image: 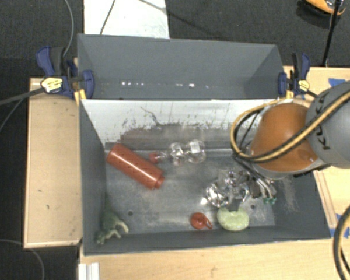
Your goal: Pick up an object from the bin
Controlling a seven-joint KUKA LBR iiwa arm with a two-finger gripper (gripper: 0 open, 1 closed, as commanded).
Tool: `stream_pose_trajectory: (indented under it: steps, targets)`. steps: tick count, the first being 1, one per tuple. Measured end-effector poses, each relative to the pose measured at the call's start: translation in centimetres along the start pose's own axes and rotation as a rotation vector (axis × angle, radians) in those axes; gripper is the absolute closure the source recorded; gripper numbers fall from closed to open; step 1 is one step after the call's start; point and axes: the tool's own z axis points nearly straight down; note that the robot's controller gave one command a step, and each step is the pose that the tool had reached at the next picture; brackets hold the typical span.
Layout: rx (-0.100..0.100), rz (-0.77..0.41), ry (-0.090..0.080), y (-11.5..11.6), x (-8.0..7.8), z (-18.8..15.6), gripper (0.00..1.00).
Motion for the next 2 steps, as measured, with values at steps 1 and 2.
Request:
stream_pose_trajectory:
  steps: [1,2]
  targets:
    - [0.0,0.001,0.0,0.0,0.0,0.0,1.0]
    - [0.004,0.004,0.014,-0.3,-0.1,-3.6,1.0]
